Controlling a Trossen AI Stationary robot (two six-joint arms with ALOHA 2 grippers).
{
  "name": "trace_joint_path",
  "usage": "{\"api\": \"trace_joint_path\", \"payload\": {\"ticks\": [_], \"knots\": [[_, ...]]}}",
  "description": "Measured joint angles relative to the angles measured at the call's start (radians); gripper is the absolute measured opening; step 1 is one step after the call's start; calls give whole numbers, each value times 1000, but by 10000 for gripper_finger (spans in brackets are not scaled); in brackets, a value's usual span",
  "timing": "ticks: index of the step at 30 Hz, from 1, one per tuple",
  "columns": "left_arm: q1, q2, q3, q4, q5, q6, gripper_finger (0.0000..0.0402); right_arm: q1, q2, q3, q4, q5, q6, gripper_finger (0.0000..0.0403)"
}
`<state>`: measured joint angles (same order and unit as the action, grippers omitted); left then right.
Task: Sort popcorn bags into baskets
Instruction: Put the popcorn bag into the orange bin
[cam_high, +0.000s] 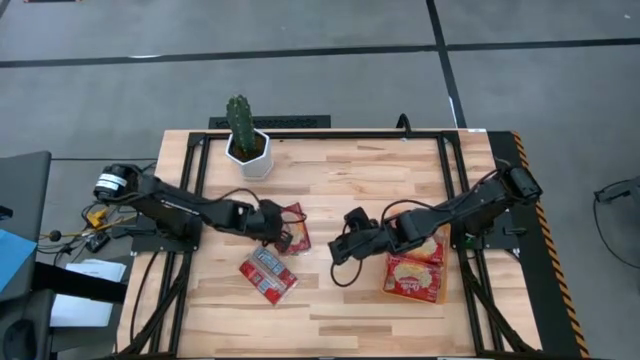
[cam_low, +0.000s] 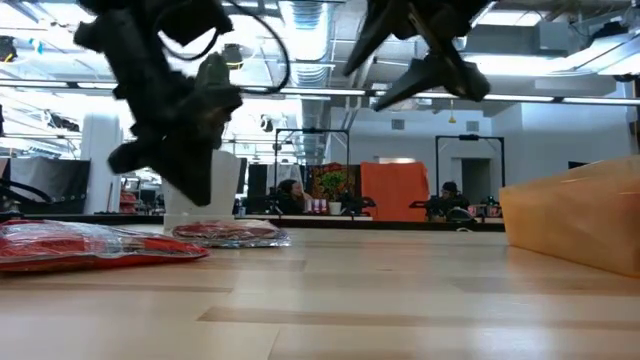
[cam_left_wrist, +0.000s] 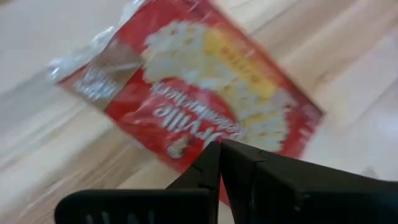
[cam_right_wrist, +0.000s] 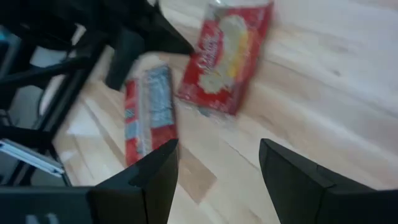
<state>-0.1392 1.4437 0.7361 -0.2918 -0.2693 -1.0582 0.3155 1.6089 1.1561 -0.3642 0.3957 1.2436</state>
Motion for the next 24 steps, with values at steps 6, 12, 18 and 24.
{"api": "trace_joint_path", "payload": {"ticks": [6, 12, 18, 24], "knots": [[-31, 13, -90, 43, -28, -83, 0, -49, 0, 0, 71, -11, -106, 244], [-51, 11, -166, 91, -59, -152, 0, -103, 0, 0, 69, -31, -159, 244], [-55, 7, -223, 199, -82, -201, 0, -131, 0, 0, 66, -45, -180, 244], [-90, -57, -204, 225, -102, -173, 0, -135, 0, 0, 67, -47, -206, 244]]}}
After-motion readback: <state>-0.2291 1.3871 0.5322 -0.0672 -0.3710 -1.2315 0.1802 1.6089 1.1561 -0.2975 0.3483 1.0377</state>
